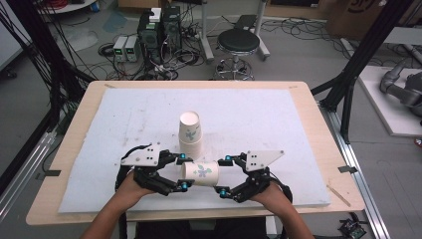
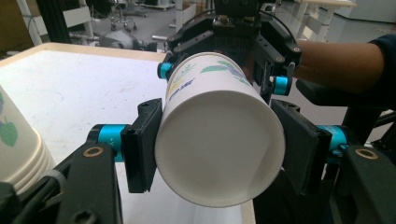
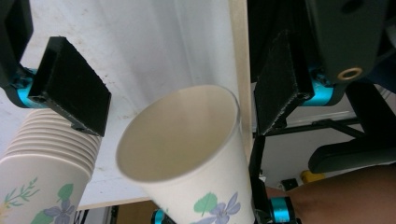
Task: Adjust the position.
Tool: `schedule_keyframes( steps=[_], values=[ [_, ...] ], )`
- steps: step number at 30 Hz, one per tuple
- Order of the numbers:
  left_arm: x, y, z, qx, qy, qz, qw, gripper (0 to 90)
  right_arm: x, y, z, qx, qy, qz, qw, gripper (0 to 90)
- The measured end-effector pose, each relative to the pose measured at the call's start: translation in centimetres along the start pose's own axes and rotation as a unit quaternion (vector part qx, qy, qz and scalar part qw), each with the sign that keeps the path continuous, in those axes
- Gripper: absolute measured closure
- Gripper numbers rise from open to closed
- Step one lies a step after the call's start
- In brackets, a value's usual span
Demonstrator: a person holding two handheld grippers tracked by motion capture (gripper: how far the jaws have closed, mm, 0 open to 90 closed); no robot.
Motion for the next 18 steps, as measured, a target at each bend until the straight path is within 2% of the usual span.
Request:
schedule_keyframes(
  steps=[18],
  values=[
    [-0.49, 0.01, -0.69, 0.004, -0.023, -0.007, 0.9997, 37.2, -0.56, 0.22, 0.44, -0.006, 0.025, -0.026, 0.9993, 19.6]
  ],
)
Point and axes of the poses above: each handheld gripper's, and its own axes: x roughly backward along the jaws, y roughly out of its top, z roughly to its left, the point moved 9 cm from there along -x, roughly forward along the jaws, and after that the axes turned 6 degrees about x, right-handed, at the moved point
